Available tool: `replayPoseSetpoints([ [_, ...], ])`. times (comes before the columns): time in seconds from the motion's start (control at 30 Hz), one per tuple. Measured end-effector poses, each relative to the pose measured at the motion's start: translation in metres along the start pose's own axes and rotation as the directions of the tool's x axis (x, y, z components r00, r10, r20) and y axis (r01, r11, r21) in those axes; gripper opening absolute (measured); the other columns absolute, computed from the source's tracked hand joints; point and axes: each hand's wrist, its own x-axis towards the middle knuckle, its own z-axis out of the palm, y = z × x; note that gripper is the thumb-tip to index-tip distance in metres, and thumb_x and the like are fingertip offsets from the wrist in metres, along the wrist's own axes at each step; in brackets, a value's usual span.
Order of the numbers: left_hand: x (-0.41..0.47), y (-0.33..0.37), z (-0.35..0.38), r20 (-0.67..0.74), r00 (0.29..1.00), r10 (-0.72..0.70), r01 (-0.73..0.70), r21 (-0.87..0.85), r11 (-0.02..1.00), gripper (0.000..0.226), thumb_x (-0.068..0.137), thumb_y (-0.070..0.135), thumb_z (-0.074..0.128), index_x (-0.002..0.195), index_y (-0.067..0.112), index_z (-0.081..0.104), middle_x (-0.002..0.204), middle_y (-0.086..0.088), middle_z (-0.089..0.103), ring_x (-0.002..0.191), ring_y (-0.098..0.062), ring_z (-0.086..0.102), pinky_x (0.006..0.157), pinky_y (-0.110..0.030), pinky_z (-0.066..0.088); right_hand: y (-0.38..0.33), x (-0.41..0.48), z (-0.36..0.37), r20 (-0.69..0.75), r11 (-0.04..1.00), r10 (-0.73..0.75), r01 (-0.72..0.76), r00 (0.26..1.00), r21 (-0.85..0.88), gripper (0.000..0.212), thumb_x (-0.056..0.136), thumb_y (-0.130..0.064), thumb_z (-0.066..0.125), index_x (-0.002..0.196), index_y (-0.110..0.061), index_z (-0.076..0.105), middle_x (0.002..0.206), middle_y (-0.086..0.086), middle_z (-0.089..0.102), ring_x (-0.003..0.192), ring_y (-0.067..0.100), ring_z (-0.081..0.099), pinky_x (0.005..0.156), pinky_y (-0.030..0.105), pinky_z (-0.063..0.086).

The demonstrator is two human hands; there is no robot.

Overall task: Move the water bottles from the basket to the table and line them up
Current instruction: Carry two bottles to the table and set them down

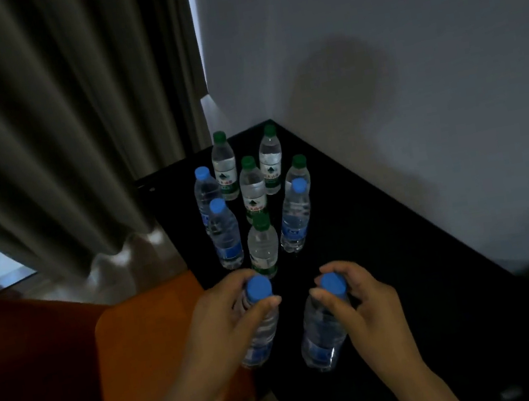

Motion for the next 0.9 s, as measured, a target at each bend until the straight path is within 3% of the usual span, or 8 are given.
replayPoseSetpoints([
  [0.23,0.059,-0.035,0.022,0.016,1.000,-0.012,0.011,0.074,0.997,0.017,0.076,0.049,0.061,0.090,0.050,0.052,0.086,0.008,0.068,0.081,-0.002,0.062,0.067,-0.030,0.052,0.030,0.057,0.006,0.023,0.999,0.037,-0.037,0.999,0.020,0.036,0.074,-0.066,0.058,0.103,-0.045,0.057,0.102,-0.024,0.063,0.097,-0.004,0.062,0.078,0.013,0.052],
  [0.33,0.075,-0.045,0.029,0.053,0.998,-0.019,0.015,0.077,0.997,0.021,0.075,0.055,0.055,0.093,0.046,0.054,0.088,0.010,0.068,0.083,0.000,0.061,0.067,-0.029,0.052,0.038,0.068,0.005,0.008,0.997,0.073,-0.074,0.997,0.024,0.033,0.075,-0.061,0.059,0.103,-0.044,0.058,0.102,-0.024,0.063,0.097,-0.004,0.062,0.079,0.016,0.052],
  [0.6,0.081,-0.066,0.036,0.126,0.988,-0.091,0.091,0.003,0.996,0.021,0.076,0.044,0.063,0.096,0.049,0.057,0.100,0.027,0.062,0.093,0.007,0.060,0.073,-0.009,0.046,0.044,0.077,0.008,-0.023,0.980,0.183,-0.181,0.983,0.089,0.024,0.076,-0.045,0.067,0.100,-0.042,0.061,0.103,-0.023,0.064,0.097,-0.004,0.062,0.081,0.024,0.054],
  [0.7,0.081,-0.071,0.033,0.146,0.984,-0.102,0.104,-0.003,0.995,0.025,0.076,0.046,0.061,0.099,0.052,0.055,0.101,0.028,0.062,0.094,0.006,0.059,0.074,-0.012,0.048,0.046,0.081,0.010,-0.062,0.983,0.176,-0.172,0.982,0.067,0.021,0.080,-0.036,0.069,0.098,-0.042,0.061,0.102,-0.023,0.065,0.097,-0.004,0.062,0.079,0.021,0.054],
  [0.9,0.083,-0.074,0.031,0.188,0.979,-0.076,0.077,0.002,0.997,0.029,0.073,0.056,0.058,0.101,0.049,0.056,0.101,0.028,0.062,0.095,0.007,0.060,0.078,-0.016,0.049,0.051,0.086,0.021,-0.121,0.991,0.134,-0.133,0.984,0.011,0.022,0.080,-0.043,0.067,0.100,-0.044,0.059,0.103,-0.023,0.064,0.096,-0.005,0.063,0.076,0.011,0.051],
])
